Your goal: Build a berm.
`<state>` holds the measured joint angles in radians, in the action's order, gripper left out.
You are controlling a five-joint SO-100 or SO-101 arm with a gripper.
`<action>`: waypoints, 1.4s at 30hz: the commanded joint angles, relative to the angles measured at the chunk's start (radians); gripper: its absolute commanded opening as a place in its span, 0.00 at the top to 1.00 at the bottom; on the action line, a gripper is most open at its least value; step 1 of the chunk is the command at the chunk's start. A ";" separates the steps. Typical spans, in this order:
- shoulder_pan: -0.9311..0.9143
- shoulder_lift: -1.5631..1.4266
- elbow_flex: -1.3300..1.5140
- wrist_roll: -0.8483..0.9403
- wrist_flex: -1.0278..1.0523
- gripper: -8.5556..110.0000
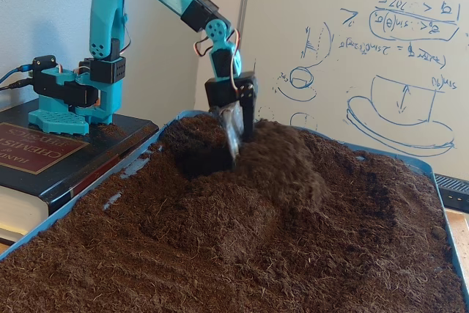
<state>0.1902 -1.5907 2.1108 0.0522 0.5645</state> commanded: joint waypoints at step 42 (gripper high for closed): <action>0.359 0.351 -0.413 -0.449 0.354 0.92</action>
<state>0.5553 -1.2379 1.8577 -0.3881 0.9235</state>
